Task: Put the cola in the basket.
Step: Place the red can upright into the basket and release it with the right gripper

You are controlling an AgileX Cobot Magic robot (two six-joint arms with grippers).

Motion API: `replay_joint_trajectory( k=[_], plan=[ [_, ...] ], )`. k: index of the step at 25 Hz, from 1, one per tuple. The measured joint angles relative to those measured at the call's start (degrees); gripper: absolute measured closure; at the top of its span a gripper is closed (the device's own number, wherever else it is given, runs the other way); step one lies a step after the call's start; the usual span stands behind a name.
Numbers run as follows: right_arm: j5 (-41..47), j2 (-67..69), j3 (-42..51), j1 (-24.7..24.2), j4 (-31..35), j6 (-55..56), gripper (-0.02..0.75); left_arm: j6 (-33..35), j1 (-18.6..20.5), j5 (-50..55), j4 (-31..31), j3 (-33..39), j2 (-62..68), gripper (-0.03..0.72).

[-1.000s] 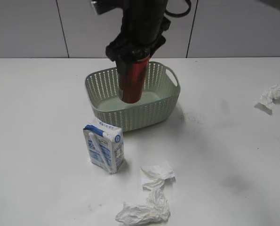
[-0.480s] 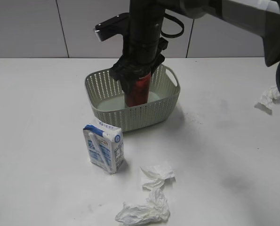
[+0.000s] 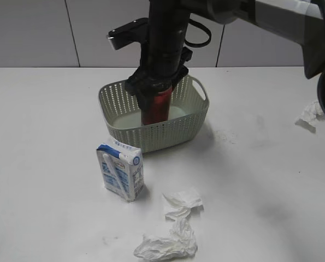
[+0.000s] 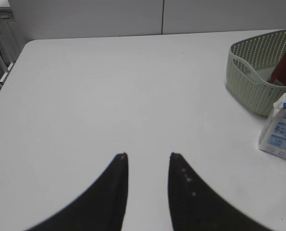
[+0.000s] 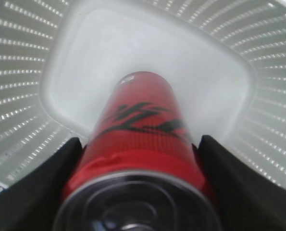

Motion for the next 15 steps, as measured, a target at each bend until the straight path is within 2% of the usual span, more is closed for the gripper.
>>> replay_joint_trajectory(
  k=[5, 15],
  plan=[
    [-0.12, 0.00, -0.40, 0.00, 1.71, -0.24, 0.085, 0.00, 0.00, 0.00, 0.00, 0.00, 0.00, 0.456],
    [-0.15, -2.97, -1.61, -0.83, 2.59, 2.08, 0.069, 0.00, 0.00, 0.00, 0.00, 0.00, 0.00, 0.456]
  ],
)
